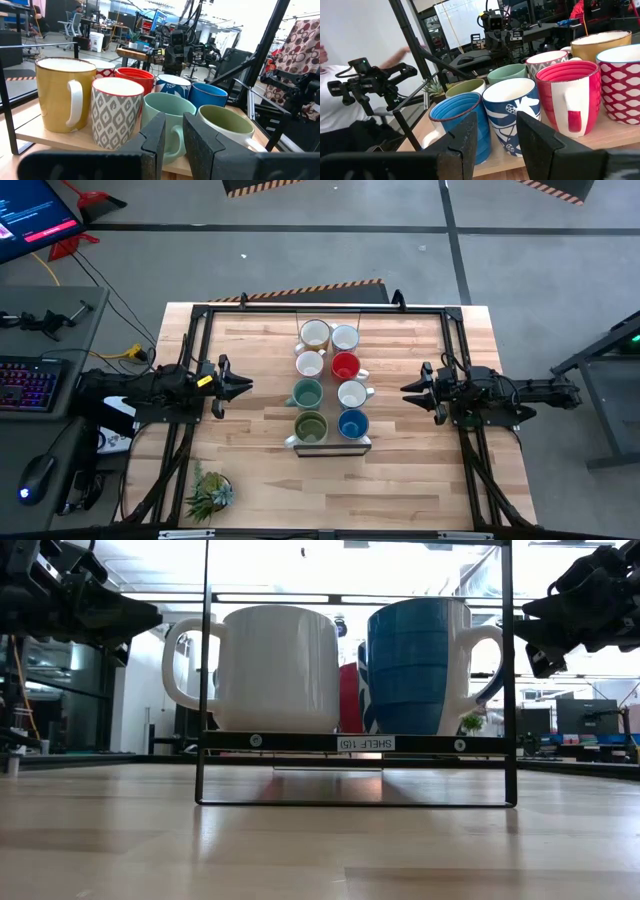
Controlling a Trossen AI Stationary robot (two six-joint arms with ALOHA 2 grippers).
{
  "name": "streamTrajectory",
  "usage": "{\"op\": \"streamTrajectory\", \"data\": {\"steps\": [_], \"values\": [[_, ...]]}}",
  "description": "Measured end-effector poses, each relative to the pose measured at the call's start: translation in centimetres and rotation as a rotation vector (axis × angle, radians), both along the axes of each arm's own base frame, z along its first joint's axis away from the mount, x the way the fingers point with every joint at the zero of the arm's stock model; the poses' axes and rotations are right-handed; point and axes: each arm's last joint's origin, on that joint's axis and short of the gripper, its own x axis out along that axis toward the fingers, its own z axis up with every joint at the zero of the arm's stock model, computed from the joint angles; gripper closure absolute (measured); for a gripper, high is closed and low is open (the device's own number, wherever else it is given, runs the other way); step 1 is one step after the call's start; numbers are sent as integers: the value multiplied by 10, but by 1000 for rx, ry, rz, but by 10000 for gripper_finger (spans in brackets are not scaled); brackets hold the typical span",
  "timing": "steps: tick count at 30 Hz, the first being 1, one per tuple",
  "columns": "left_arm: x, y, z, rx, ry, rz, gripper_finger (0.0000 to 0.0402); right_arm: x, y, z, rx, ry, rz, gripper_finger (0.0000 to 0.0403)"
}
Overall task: Place coffee mugs
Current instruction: Return to Home Position
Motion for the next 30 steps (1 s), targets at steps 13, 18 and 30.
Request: {"op": "streamTrajectory", "data": {"steps": [13,18,30], "values": [[0,0,0,0,0,0,343,0,0,0,0,0,0,284],[0,-2,0,-1,0,-17,343,0,0,0,0,0,0,284],[0,-3,0,0,0,-29,343,0,0,0,0,-1,0,284]]}}
